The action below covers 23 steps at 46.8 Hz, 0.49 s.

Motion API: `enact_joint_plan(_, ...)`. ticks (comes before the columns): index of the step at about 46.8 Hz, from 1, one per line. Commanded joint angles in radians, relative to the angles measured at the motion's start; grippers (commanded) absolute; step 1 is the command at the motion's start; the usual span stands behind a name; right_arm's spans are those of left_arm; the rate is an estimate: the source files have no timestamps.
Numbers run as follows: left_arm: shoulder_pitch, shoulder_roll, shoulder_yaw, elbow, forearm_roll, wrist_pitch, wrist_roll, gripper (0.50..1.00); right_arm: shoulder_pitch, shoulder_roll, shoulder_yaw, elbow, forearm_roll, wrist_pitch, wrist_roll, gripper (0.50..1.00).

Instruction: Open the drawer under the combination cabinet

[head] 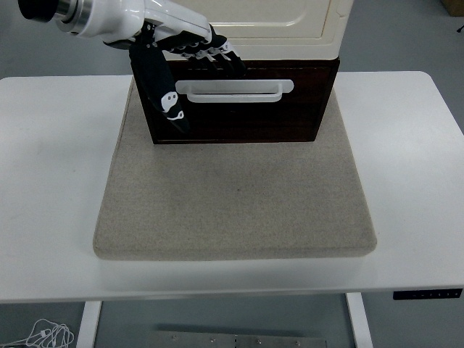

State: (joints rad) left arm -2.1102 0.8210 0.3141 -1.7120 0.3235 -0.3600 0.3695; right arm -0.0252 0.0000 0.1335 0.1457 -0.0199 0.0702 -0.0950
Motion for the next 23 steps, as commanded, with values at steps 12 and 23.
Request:
enact_joint_plan(12, 0.033, -0.129, 0.072, 0.055, -0.003, 0.082, 0.055, 1.0, 0.001, 0.0, 0.0, 0.0, 0.0, 0.0, 0.0, 0.928)
enact_joint_plan(23, 0.081, -0.23, 0.074, 0.152, -0.014, 0.171, 0.059, 1.0, -0.001, 0.0, 0.0, 0.0, 0.0, 0.0, 0.0, 0.926)
